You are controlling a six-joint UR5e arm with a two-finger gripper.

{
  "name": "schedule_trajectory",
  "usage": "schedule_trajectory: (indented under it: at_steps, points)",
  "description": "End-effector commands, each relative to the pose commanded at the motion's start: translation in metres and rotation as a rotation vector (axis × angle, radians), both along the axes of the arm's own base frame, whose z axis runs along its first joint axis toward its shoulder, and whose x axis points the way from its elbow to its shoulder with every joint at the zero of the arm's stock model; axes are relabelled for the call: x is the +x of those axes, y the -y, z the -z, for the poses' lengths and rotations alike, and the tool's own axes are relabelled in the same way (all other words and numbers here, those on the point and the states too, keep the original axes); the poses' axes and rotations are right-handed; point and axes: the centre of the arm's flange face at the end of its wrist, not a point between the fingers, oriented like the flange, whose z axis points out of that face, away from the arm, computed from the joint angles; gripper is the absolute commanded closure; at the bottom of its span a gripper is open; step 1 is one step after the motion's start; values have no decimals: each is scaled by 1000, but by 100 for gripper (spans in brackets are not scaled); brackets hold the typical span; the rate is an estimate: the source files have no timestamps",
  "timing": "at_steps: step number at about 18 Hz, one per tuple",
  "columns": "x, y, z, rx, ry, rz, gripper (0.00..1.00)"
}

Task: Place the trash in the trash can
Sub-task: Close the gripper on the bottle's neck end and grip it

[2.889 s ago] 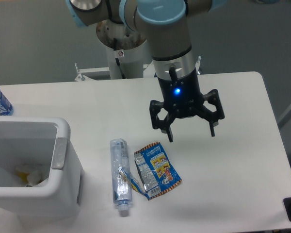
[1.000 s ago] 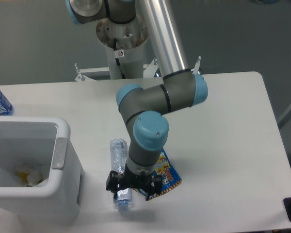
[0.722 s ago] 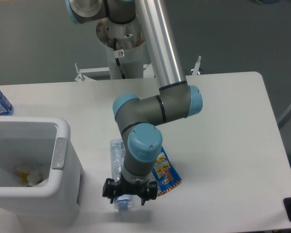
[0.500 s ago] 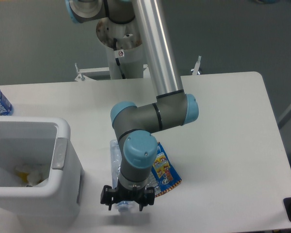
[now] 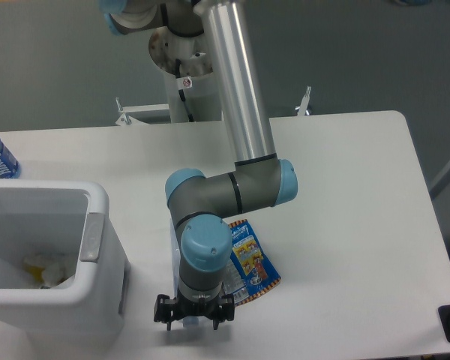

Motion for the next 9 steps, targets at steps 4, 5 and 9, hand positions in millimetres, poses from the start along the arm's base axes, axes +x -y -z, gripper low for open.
schedule_trajectory:
  at_steps: [4,5,9]
  points:
    - [0,1,1,-9,-8,-1,47]
    - [0,1,1,-9,-8,-1,49]
    - [0,1,0,-19,-21,-3,61]
